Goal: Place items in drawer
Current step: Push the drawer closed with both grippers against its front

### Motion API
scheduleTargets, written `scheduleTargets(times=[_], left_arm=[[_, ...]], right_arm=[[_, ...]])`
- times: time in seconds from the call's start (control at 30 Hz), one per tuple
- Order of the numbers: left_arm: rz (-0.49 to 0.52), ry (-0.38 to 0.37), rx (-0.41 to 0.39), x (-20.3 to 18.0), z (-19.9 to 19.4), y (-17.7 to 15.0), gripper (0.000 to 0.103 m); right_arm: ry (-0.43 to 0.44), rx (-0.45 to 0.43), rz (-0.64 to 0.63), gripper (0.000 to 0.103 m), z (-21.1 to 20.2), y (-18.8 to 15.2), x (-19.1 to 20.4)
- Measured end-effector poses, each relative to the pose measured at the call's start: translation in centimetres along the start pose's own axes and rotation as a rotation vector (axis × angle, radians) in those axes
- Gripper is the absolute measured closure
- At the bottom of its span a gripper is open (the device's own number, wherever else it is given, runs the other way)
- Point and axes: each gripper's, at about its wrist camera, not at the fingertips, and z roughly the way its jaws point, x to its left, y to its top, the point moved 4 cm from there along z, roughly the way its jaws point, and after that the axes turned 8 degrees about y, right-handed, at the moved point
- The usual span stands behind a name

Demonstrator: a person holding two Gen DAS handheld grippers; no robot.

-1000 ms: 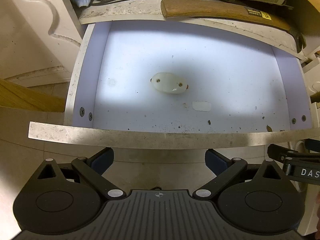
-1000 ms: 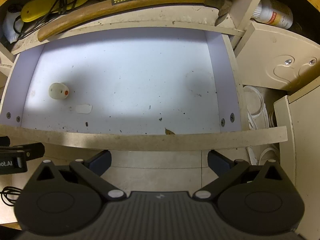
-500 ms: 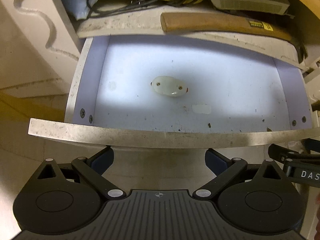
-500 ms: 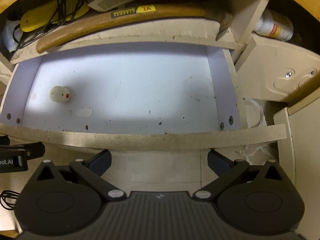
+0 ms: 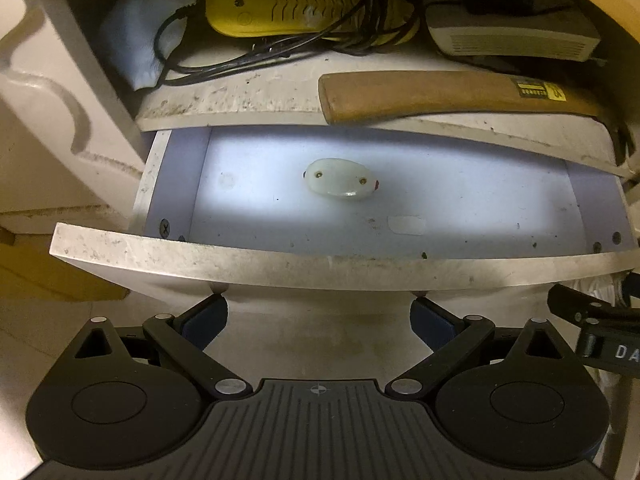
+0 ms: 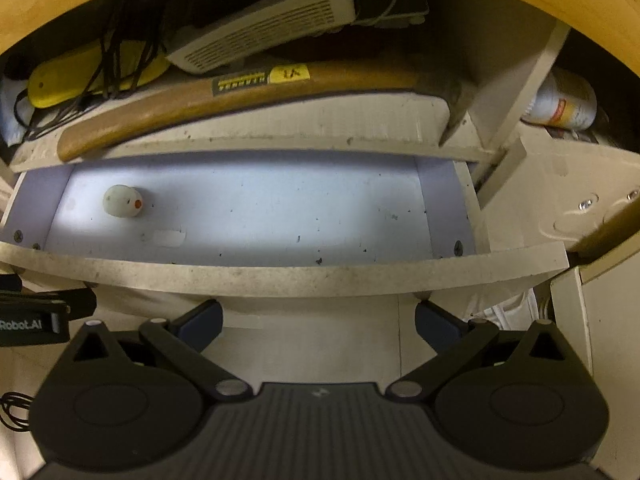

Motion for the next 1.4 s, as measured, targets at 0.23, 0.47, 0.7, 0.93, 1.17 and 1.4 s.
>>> scheduleTargets(times=[0.23,0.47,0.7,0.93,1.17,1.4], left_arm=[[-0.01,0.005,-0.052,-0.2,0.3,0.4,0.002],[-0.013,0.018,-0.114,-0.4,0.5,-0.3,0.002],[-0.022,0.009,-0.144,-0.3,0.7,-0.7,0.002],[-0.025,0.005,-0.152,-0.3,1.0,-1.5,0.0],[-0.023,0.006,-0.146,-0.5,0.8,-3.6,0.0],[-0.023,0.006,-0.145,-0.6,0.6,-5.6,0.0]], right_arm=[[-0.01,-0.05,-0.013,0.0,-0.1,0.6,0.1],[-0.033,-0.098,-0.032,0.0,-0.5,1.0,0.4],[-0.038,-0.141,-0.021,0.0,0.5,2.6,0.4],[-0.045,-0.171,-0.024,0.0,1.0,3.6,0.4],[-0.04,-0.177,-0.035,0.0,1.0,3.8,0.4],[-0.041,-0.178,-0.036,0.0,1.1,4.0,0.3]])
